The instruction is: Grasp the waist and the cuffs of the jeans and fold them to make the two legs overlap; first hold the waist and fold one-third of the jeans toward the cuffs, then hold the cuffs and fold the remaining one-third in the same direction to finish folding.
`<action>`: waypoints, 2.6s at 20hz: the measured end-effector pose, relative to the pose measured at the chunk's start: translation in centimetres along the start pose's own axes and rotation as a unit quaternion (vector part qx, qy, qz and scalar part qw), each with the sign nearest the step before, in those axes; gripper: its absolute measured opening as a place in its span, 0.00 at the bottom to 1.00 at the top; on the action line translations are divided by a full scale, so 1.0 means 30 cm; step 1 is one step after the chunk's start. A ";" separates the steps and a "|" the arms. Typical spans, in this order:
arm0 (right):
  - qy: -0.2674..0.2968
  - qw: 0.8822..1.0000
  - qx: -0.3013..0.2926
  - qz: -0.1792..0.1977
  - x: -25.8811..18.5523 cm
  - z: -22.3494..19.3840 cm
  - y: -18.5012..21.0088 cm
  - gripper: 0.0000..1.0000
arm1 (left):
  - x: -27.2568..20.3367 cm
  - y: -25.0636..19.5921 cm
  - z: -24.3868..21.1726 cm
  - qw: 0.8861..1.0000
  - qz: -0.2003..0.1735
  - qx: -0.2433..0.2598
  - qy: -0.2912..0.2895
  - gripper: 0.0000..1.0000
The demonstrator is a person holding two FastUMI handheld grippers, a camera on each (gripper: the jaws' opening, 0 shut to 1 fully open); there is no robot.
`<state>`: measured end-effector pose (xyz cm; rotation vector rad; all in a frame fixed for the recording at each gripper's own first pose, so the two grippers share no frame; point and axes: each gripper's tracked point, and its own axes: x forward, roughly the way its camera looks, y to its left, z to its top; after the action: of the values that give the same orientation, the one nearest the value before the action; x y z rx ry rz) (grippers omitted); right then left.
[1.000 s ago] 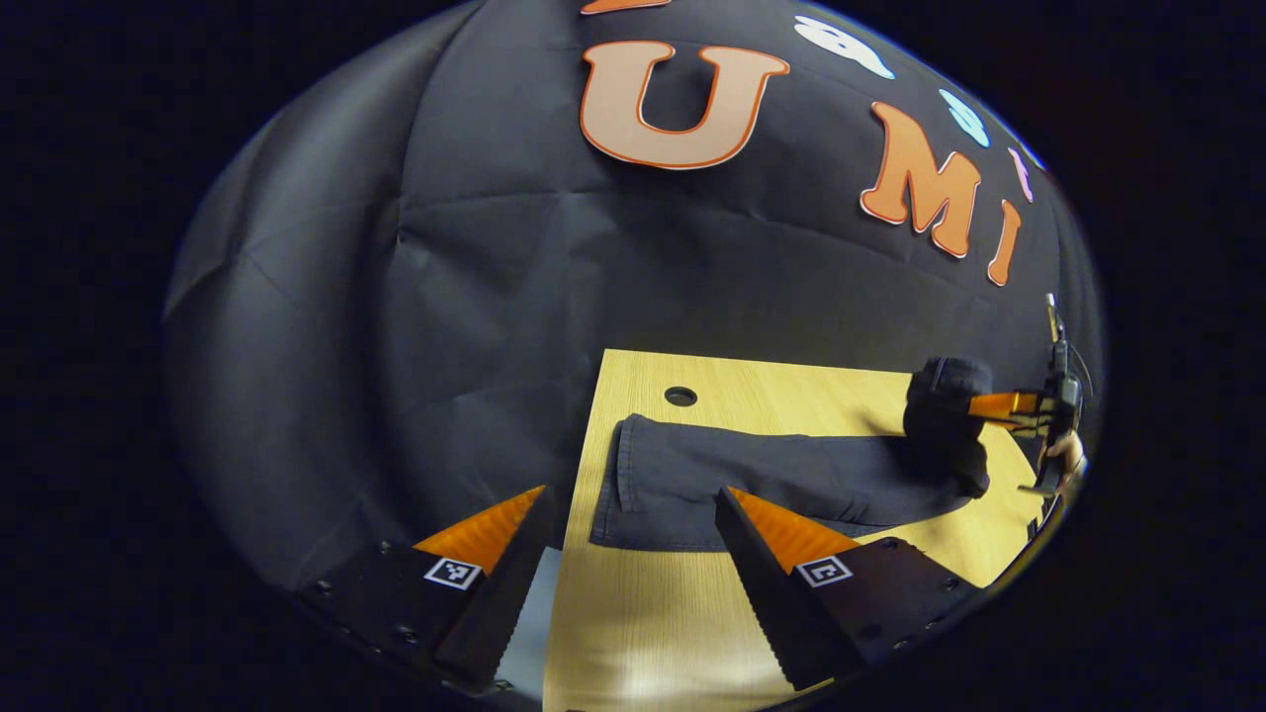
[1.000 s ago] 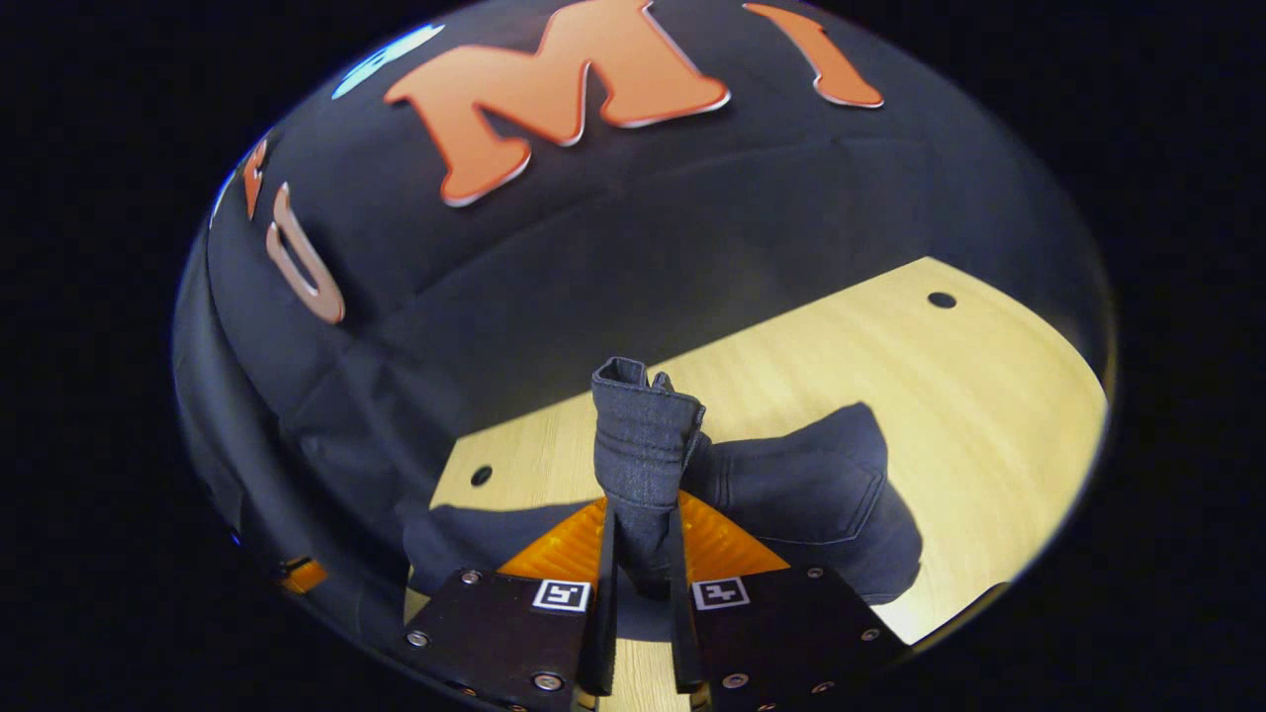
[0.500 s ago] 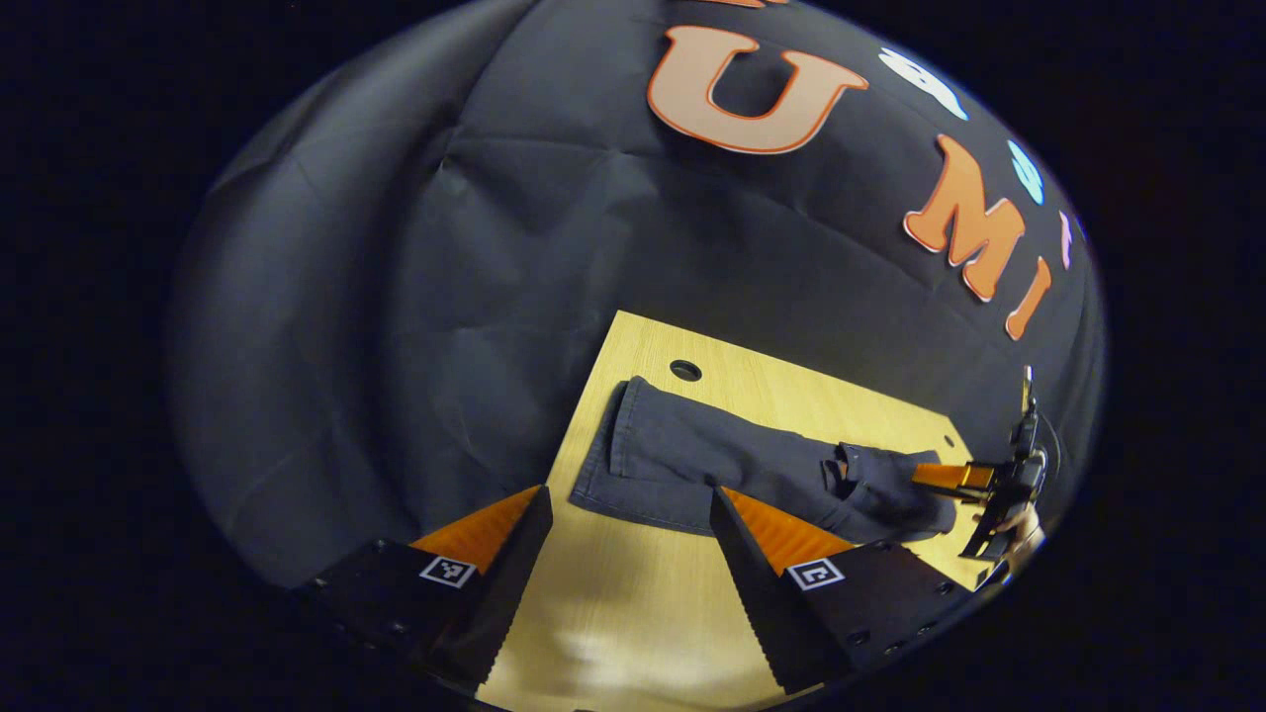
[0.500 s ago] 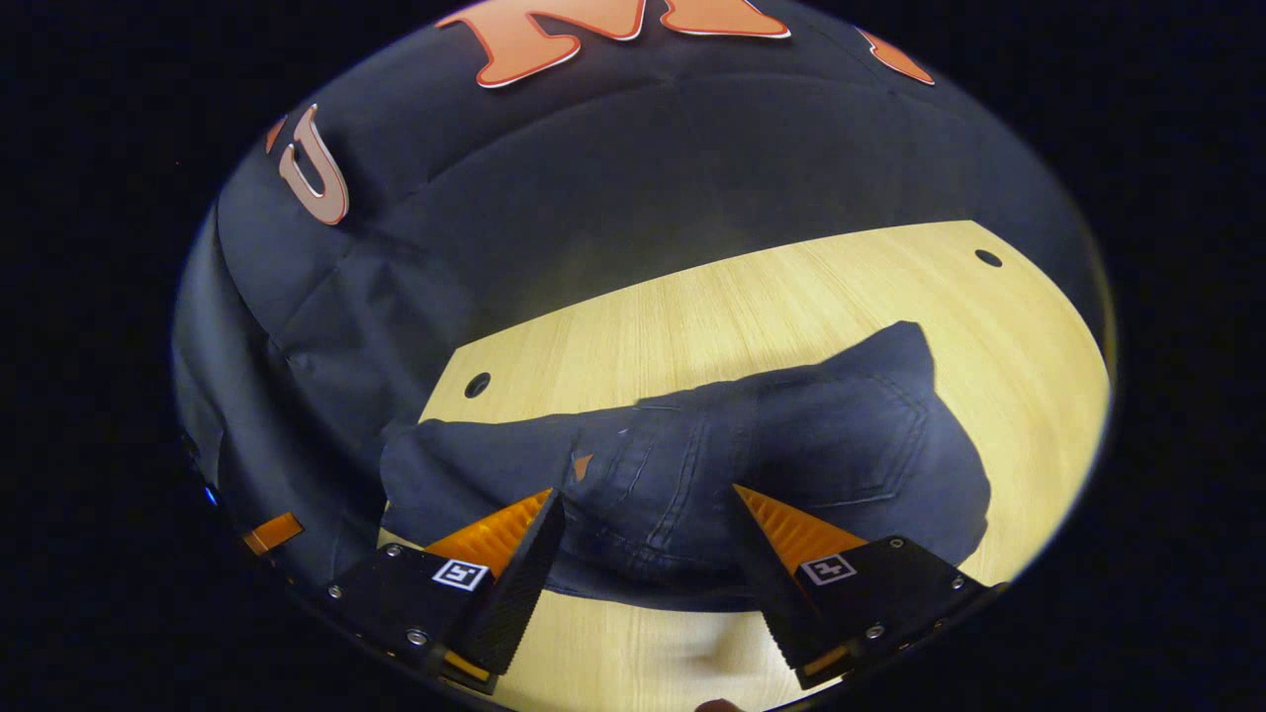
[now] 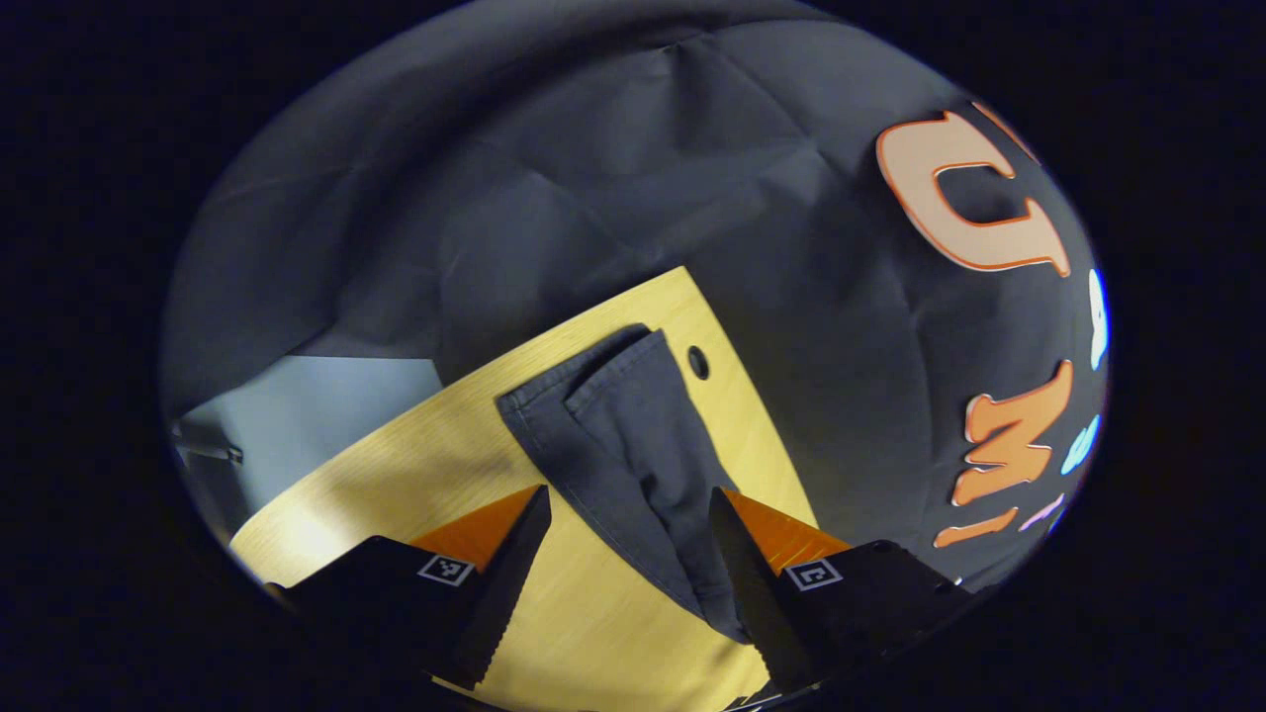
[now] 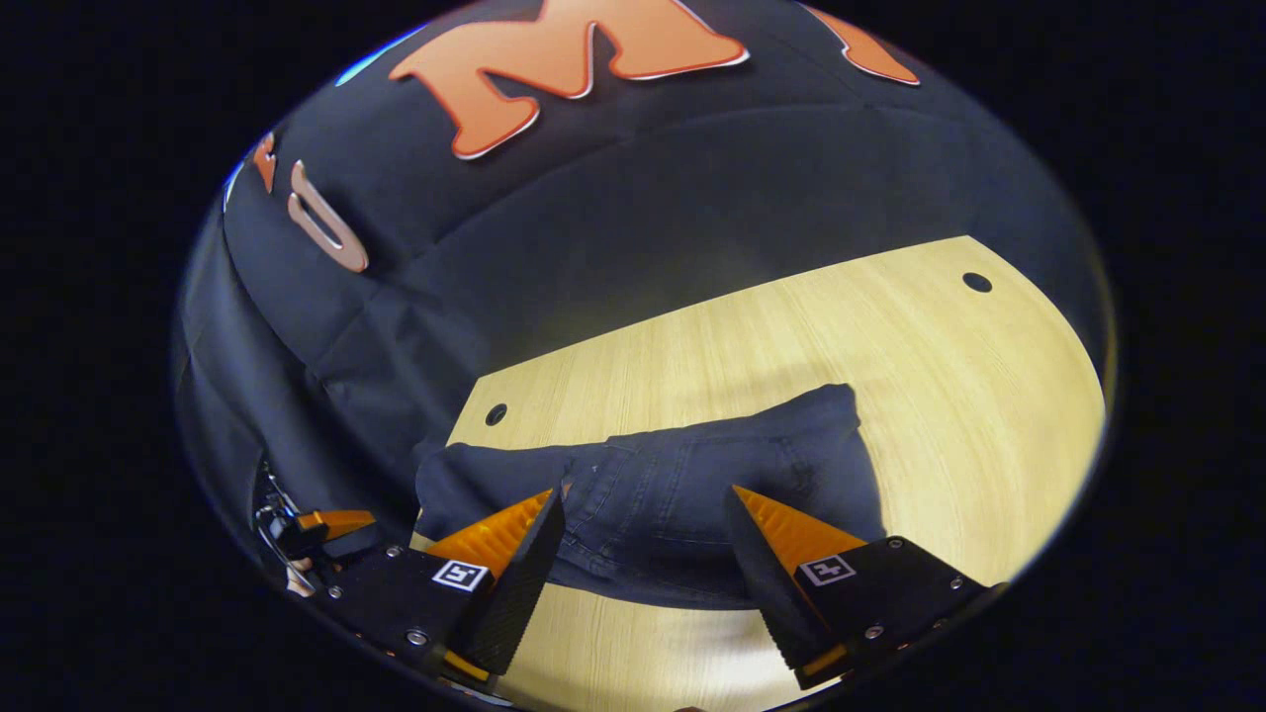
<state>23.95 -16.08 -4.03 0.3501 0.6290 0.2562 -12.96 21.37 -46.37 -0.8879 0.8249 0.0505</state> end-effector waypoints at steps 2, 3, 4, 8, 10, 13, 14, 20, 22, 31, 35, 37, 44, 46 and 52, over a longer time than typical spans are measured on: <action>0.002 1.000 0.020 0.001 -0.016 0.014 -0.054 0.98 | 0.081 0.053 0.032 1.000 0.029 -0.009 -0.002 0.98; 0.006 1.000 0.030 -0.001 -0.014 0.010 -0.078 0.98 | 0.105 0.076 0.043 0.999 0.043 -0.020 -0.002 0.98; 0.012 0.999 0.039 -0.007 -0.008 0.003 -0.111 0.98 | 0.142 0.112 0.060 0.997 0.059 -0.040 -0.007 0.98; 0.031 0.998 0.044 -0.015 0.022 -0.039 -0.127 0.98 | 0.183 0.155 0.054 0.992 0.086 -0.091 0.015 0.98; 0.042 0.998 0.053 -0.010 0.044 -0.066 -0.123 0.99 | 0.214 0.162 0.055 0.991 0.099 -0.085 0.007 0.95; 0.052 0.997 0.057 -0.013 0.062 -0.086 -0.131 0.98 | 0.277 0.100 0.078 0.995 0.065 -0.069 0.007 0.95; 0.052 0.997 0.055 -0.017 0.066 -0.084 -0.137 0.99 | 0.307 0.076 0.081 0.997 0.046 -0.061 0.005 0.95; 0.050 0.996 0.070 -0.034 0.049 -0.061 -0.179 0.99 | 0.419 -0.055 0.077 0.991 -0.039 -0.129 -0.001 0.80; 0.048 0.995 0.073 -0.037 0.042 -0.051 -0.185 0.98 | 0.444 -0.018 0.043 0.994 -0.014 -0.105 0.000 0.46; 0.037 0.997 0.071 -0.024 0.002 -0.052 -0.170 0.98 | 0.154 -0.293 0.081 0.988 -0.135 -0.070 -0.028 0.01; 0.019 0.997 0.069 -0.007 -0.050 -0.017 -0.169 0.99 | -0.010 -0.538 -0.009 0.980 -0.196 -0.020 -0.027 0.01; 0.007 0.997 0.071 0.000 -0.094 0.005 -0.185 0.98 | -0.078 -0.679 -0.083 0.975 -0.223 -0.001 -0.019 0.01; -0.032 0.997 0.077 -0.006 -0.319 0.069 -0.383 0.99 | -0.229 -1.069 -0.460 0.953 -0.289 0.086 0.037 0.01; -0.045 0.996 0.078 -0.012 -0.375 0.088 -0.446 0.99 | -0.241 -1.155 -0.632 0.946 -0.297 0.112 0.069 0.00; -0.052 0.994 0.090 -0.018 -0.489 0.056 -0.579 0.98 | -0.100 -1.144 -1.209 0.927 -0.218 0.250 0.175 0.01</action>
<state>15.73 -37.24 -1.88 0.5218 0.5571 0.1456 -24.98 -25.65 -34.24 -0.5792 0.8948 -0.7009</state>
